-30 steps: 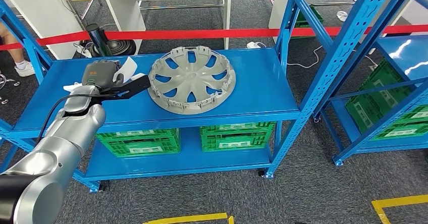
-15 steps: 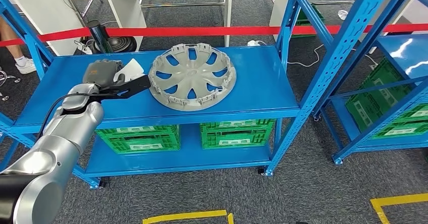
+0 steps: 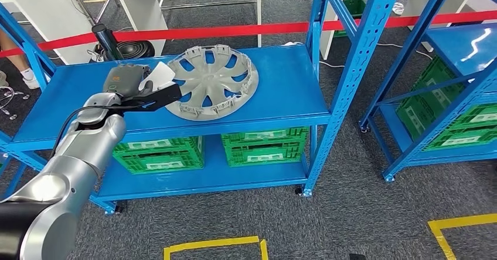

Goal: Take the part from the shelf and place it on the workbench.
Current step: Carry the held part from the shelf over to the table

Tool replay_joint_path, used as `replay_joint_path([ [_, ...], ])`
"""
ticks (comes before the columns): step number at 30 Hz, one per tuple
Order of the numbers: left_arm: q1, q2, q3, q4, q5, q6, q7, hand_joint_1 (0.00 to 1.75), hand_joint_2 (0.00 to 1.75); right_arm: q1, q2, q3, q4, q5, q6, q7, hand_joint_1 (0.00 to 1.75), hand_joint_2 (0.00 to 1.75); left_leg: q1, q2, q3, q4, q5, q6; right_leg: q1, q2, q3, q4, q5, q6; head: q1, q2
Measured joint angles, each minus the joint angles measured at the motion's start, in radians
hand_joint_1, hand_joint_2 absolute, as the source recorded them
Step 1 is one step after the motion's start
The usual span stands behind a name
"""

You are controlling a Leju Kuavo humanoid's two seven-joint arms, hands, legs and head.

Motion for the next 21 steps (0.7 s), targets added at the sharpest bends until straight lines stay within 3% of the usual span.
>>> replay_joint_path([
  [2,-0.015,-0.007,-0.003,-0.01,0.003,0.0,0.0,1.75,1.75,-0.001,-0.001,0.0,0.0,0.0,0.0,0.0,0.0,1.75,-0.01,0.002,0.078,-0.12,0.022,0.015,0.002,-0.001,-0.008,-0.002,0.013,0.006,0.0,0.0],
  [3,-0.021,-0.01,-0.005,-0.015,0.006,0.0,0.0,1.75,1.75,-0.001,-0.001,0.0,0.0,0.001,0.0,0.0,0.0,1.75,-0.015,0.003,0.092,-0.148,0.023,0.019,0.0,-0.001,-0.009,-0.004,0.02,0.012,0.0,0.0],
  [6,-0.031,-0.011,-0.014,-0.025,0.02,0.0,0.0,1.75,1.75,-0.001,-0.004,0.0,0.0,0.008,0.001,0.002,0.0,1.75,-0.018,0.007,0.086,-0.171,0.045,0.026,-0.003,-0.001,-0.012,-0.014,0.035,0.031,0.0,0.0],
  [8,-0.035,-0.012,-0.021,-0.031,0.031,0.0,0.0,1.75,1.75,-0.001,-0.007,0.0,0.0,0.013,0.001,0.004,0.0,1.75,-0.01,0.012,0.078,-0.185,0.07,0.036,-0.002,-0.001,-0.029,0.026,-0.012,0.041,0.003,0.0],
  [11,-0.035,-0.006,-0.027,-0.036,0.055,0.013,-0.001,1.75,1.75,-0.001,-0.013,0.0,0.0,0.017,0.002,0.007,0.0,1.75,-0.005,0.014,0.044,-0.185,0.101,0.042,-0.008,-0.004,-0.081,0.198,-0.134,0.054,0.005,0.0],
  [12,-0.032,-0.003,-0.027,-0.037,0.065,0.021,-0.002,1.75,1.75,-0.001,-0.016,0.0,0.0,0.017,0.002,0.009,0.0,1.75,-0.004,0.014,0.03,-0.182,0.109,0.04,-0.01,-0.004,-0.087,0.239,-0.145,0.058,0.005,0.0],
  [13,-0.028,0.001,-0.027,-0.04,0.075,0.029,-0.004,1.75,1.75,-0.001,-0.019,0.0,0.0,0.018,0.001,0.012,0.0,1.75,-0.002,0.014,0.016,-0.177,0.116,0.037,-0.011,-0.005,-0.076,0.25,-0.138,0.062,0.006,0.0],
  [14,-0.025,0.004,-0.027,-0.043,0.083,0.037,-0.007,1.75,1.75,-0.001,-0.021,0.0,0.0,0.018,0.001,0.015,0.0,1.75,0.001,0.014,0.001,-0.17,0.121,0.033,-0.013,-0.005,-0.047,0.223,-0.117,0.065,0.005,0.0],
  [15,-0.023,0.007,-0.027,-0.048,0.089,0.044,-0.01,1.75,1.75,-0.001,-0.022,0.0,0.0,0.018,0.001,0.017,0.0,1.75,0.004,0.014,-0.013,-0.16,0.126,0.028,-0.016,-0.006,-0.002,0.162,-0.096,0.069,0.006,0.0],
  [17,-0.021,0.012,-0.027,-0.061,0.095,0.054,-0.012,1.75,1.75,-0.002,-0.023,0.0,0.0,0.018,0.001,0.018,0.0,1.75,0.005,0.013,-0.038,-0.14,0.132,0.016,-0.016,-0.006,0.074,0.048,-0.085,0.068,0.006,0.0],
  [18,-0.021,0.014,-0.028,-0.068,0.096,0.058,-0.012,1.75,1.75,-0.002,-0.023,0.0,0.0,0.017,0.0,0.018,0.0,1.75,0.004,0.013,-0.046,-0.132,0.135,0.01,-0.016,-0.004,0.09,0.017,-0.091,0.061,0.007,0.0],
  [21,-0.02,0.02,-0.034,-0.081,0.103,0.066,-0.01,1.75,1.75,-0.002,-0.023,0.0,0.0,0.015,0.0,0.016,0.0,1.75,0.004,0.01,-0.055,-0.128,0.148,-0.01,-0.015,-0.003,0.078,0.012,-0.084,0.031,0.007,0.0],
])
